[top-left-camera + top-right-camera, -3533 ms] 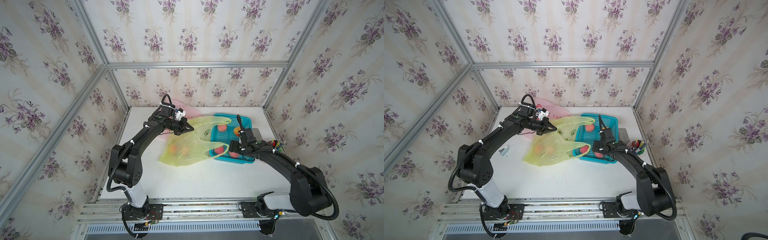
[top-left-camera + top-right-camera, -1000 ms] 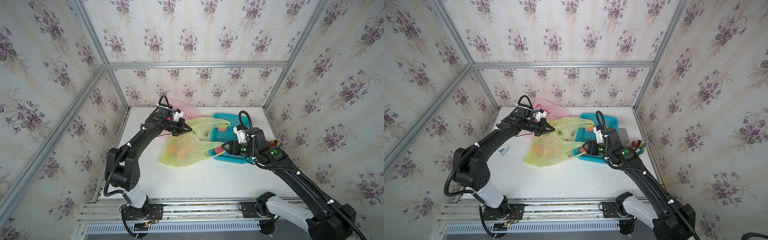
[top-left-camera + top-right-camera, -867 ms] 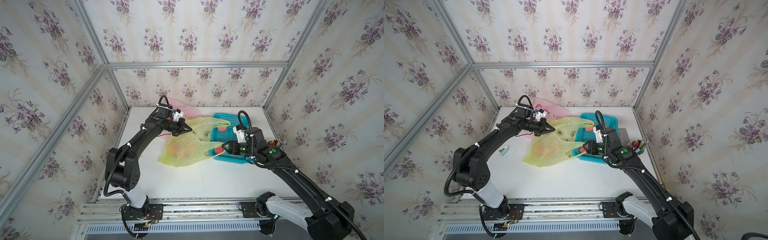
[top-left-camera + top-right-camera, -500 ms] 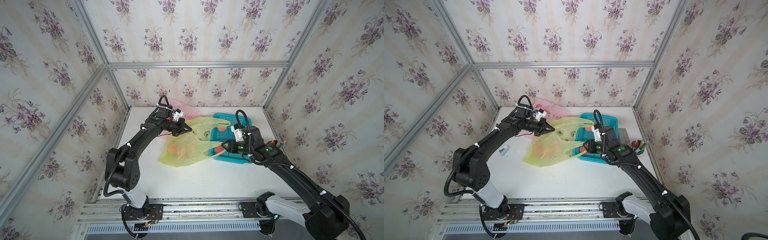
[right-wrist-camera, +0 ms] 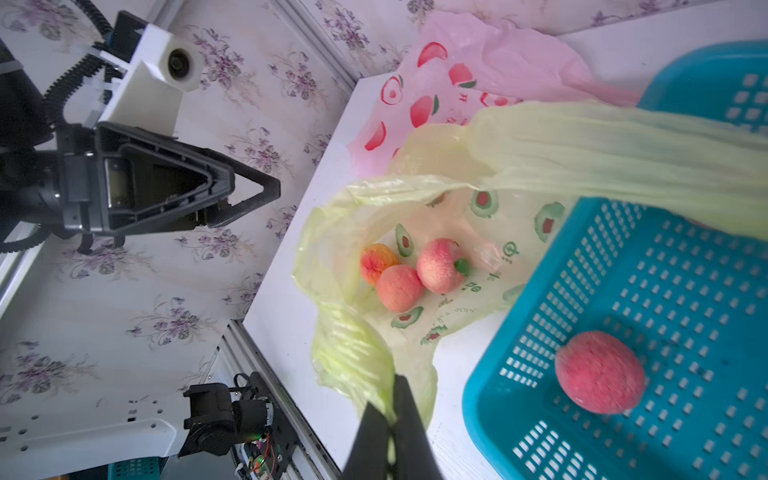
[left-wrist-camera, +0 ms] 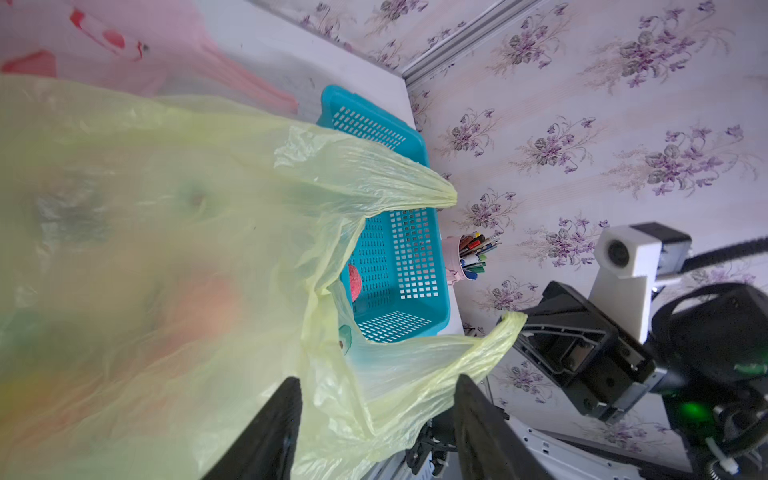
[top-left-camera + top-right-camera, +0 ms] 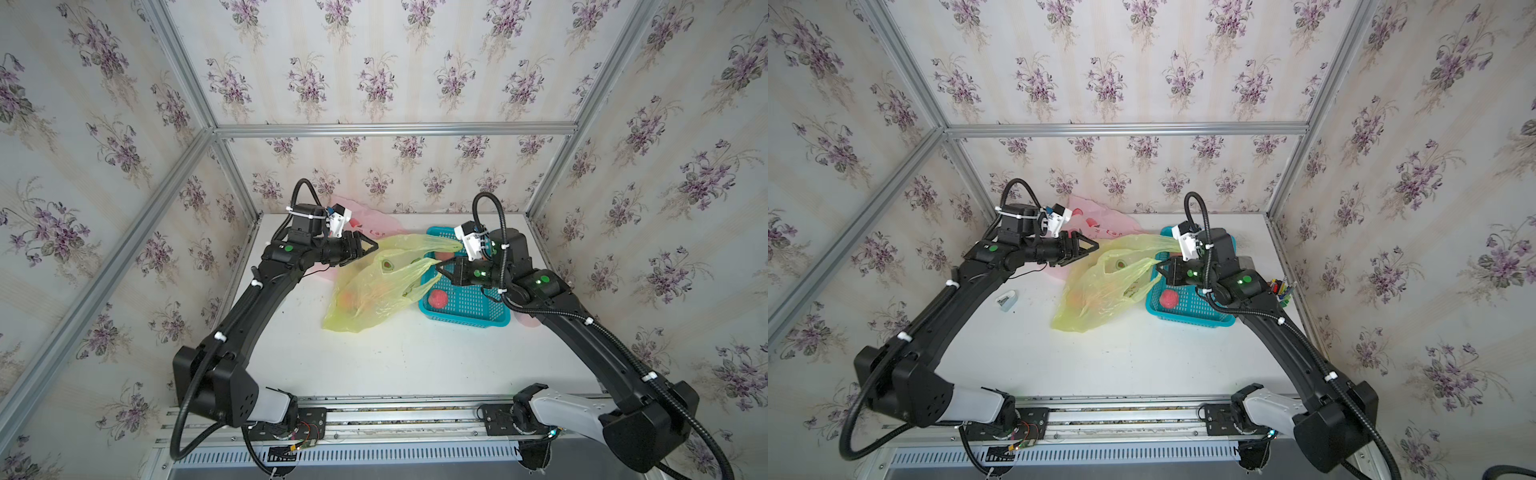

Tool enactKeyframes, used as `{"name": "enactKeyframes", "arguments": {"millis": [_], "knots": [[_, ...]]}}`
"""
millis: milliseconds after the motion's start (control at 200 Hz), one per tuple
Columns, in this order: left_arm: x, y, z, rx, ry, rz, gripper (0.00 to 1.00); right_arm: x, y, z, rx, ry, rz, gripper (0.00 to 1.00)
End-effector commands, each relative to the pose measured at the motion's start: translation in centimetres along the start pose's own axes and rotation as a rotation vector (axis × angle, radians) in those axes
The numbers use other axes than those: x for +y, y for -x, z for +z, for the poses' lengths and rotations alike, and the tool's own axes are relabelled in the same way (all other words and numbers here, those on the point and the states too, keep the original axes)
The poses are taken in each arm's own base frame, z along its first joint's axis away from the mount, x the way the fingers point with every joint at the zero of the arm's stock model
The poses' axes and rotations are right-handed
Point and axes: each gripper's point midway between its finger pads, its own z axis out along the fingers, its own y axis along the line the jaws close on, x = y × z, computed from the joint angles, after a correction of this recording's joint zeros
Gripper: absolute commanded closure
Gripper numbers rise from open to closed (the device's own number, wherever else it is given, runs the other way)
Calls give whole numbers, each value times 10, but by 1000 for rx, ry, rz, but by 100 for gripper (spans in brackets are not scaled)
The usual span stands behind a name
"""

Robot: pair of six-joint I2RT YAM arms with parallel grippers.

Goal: Place the peach into a plastic bag & tie a knot
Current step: Adjust the plastic bag at the center of the board.

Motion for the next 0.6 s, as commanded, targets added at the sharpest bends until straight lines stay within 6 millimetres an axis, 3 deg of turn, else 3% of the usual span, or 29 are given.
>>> {"name": "enactKeyframes", "arguments": {"millis": [0,45,60,115,255,435,594], "knots": [[-17,5,-28,-117,65,253,35,34,15,8,18,103,-73,100],[-28,1,-38,-157,85,355,33,43,24,12,20,120,-82,100],[-33,-1,-41,-170,87,390,32,57,19,17,39,148,-99,100],[-46,-8,-51,-215,88,490,29,75,26,23,45,182,-119,100],[-54,-19,-62,-286,111,610,23,111,40,35,59,239,-152,100],[-56,-17,-74,-369,146,670,21,142,50,46,74,277,-183,100],[-73,-3,-93,-489,154,744,15,157,55,51,82,297,-197,100]]}}
